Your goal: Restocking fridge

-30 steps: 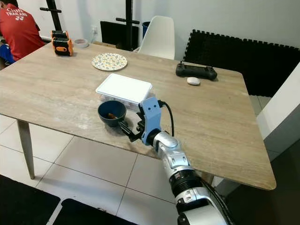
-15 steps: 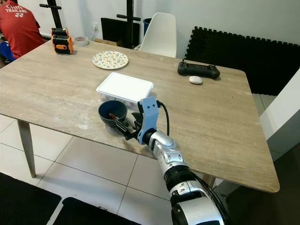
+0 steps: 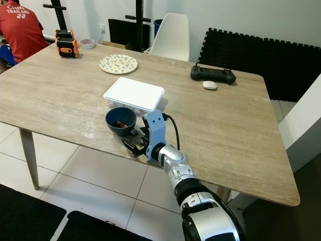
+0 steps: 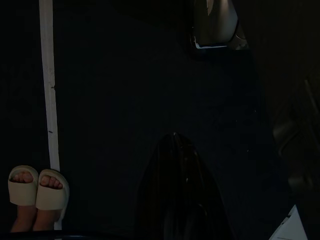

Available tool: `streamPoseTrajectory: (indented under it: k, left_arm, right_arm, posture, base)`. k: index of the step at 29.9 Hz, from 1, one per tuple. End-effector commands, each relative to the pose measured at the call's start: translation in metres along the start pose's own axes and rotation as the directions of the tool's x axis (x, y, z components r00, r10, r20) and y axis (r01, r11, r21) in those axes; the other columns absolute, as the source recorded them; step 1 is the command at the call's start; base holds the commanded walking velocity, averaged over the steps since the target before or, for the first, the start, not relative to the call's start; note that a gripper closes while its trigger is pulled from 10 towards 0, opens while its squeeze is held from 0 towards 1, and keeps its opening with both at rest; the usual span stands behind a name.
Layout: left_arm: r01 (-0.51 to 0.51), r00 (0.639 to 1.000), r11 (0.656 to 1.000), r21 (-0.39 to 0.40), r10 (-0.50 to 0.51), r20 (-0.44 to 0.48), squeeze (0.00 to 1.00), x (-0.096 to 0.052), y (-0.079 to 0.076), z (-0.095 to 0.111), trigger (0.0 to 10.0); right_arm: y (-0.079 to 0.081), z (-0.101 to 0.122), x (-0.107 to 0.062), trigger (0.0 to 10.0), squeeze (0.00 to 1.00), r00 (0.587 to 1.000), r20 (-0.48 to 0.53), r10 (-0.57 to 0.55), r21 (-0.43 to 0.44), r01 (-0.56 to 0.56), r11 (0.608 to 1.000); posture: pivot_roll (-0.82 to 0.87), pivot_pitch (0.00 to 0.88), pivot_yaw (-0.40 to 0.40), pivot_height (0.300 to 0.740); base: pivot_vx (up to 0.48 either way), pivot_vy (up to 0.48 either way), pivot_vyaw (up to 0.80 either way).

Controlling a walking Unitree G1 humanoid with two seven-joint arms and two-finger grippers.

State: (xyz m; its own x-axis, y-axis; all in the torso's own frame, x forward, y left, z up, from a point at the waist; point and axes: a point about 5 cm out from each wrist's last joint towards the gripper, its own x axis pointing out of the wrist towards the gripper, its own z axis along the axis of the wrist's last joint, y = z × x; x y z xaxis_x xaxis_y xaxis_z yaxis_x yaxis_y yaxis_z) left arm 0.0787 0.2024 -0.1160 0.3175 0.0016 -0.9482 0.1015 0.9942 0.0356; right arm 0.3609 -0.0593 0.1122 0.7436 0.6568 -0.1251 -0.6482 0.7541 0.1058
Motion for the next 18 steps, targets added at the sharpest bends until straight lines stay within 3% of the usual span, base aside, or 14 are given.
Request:
streamPoseTrajectory:
  k: [1, 13, 14, 16, 18]
  left_arm:
    - [0.03, 0.997, 1.0, 0.008, -0.031, 0.064, 0.0, 0.001, -0.005, 0.013, 10.0]
    - [0.024, 0.998, 1.0, 0.007, -0.024, 0.058, 0.0, 0.001, -0.002, 0.01, 10.0]
    - [0.024, 0.998, 1.0, 0.006, -0.024, 0.058, 0.0, 0.001, -0.002, 0.01, 10.0]
    - [0.024, 0.998, 1.0, 0.006, -0.024, 0.059, 0.0, 0.001, -0.002, 0.01, 10.0]
    - [0.024, 0.998, 1.0, 0.005, -0.024, 0.059, 0.0, 0.0, -0.002, 0.009, 10.0]
  right_arm:
    - [-0.002, 0.0, 0.0, 10.0, 0.0, 1.0, -0.003, -0.013, -0.013, 0.012, 1.0]
    - [0.005, 0.016, 0.01, 10.0, 0.0, 0.998, 0.058, -0.01, -0.015, 0.011, 1.0]
    - [0.005, 0.016, 0.011, 7.4, 0.0, 0.998, 0.057, -0.005, -0.017, 0.006, 1.0]
    - [0.006, 0.016, 0.011, 7.4, 0.0, 0.998, 0.055, -0.003, -0.019, 0.004, 1.0]
    - [0.007, 0.016, 0.012, 1.1, 0.0, 0.999, 0.051, 0.007, -0.028, -0.006, 1.0]
  posture:
    - [-0.06, 0.098, -0.071, 0.74]
    - [-0.04, 0.099, -0.074, 0.74]
    - [-0.04, 0.099, -0.074, 0.74]
    - [-0.04, 0.099, -0.075, 0.74]
    - [-0.04, 0.099, -0.075, 0.74]
  base:
    - [0.0, 0.0, 0.0]
    - [0.0, 0.0, 0.0]
    - [0.0, 0.0, 0.0]
    - [0.0, 0.0, 0.0]
    - [0.0, 0.0, 0.0]
